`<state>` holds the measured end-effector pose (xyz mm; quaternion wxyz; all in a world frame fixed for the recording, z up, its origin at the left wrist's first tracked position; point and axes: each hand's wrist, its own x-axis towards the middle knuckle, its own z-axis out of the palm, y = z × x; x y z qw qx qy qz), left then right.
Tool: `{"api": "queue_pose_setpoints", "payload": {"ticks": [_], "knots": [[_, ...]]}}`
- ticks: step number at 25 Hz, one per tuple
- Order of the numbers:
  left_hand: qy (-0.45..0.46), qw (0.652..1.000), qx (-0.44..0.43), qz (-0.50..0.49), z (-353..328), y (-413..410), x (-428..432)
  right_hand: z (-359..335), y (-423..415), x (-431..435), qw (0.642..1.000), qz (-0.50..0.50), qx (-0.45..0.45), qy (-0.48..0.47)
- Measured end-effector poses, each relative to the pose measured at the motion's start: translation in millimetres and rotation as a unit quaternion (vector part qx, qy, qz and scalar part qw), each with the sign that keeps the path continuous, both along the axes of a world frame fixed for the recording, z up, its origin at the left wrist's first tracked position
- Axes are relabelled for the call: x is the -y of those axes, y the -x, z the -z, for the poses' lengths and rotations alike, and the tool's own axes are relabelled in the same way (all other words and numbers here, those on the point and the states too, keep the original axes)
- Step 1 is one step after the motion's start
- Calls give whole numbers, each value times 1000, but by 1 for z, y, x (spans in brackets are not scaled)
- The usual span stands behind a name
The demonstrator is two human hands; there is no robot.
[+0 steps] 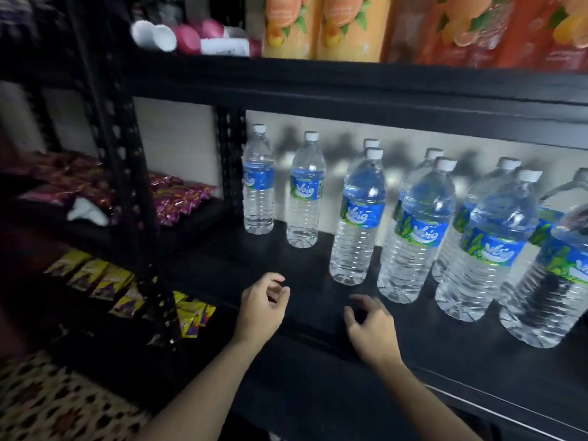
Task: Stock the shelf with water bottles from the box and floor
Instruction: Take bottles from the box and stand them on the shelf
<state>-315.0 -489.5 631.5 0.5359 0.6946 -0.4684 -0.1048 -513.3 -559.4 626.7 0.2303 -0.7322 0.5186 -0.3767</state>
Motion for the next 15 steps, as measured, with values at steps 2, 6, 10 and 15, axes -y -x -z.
{"api": "queue_pose_setpoints", "payload": {"ticks": [2,6,10,15], "knots": [[-15,999,4,-44,8,-22,-55,5,-53,-34,994,-104,16,14],[-75,982,-36,-170,56,-79,-184,20,-152,-125,957,-287,-5,38],[-181,922,-173,-294,114,-119,-325,64,-229,-218,913,-390,-115,-27],[-308,826,-248,-401,203,-147,-504,151,-308,-333,813,-474,-310,-134]]}}
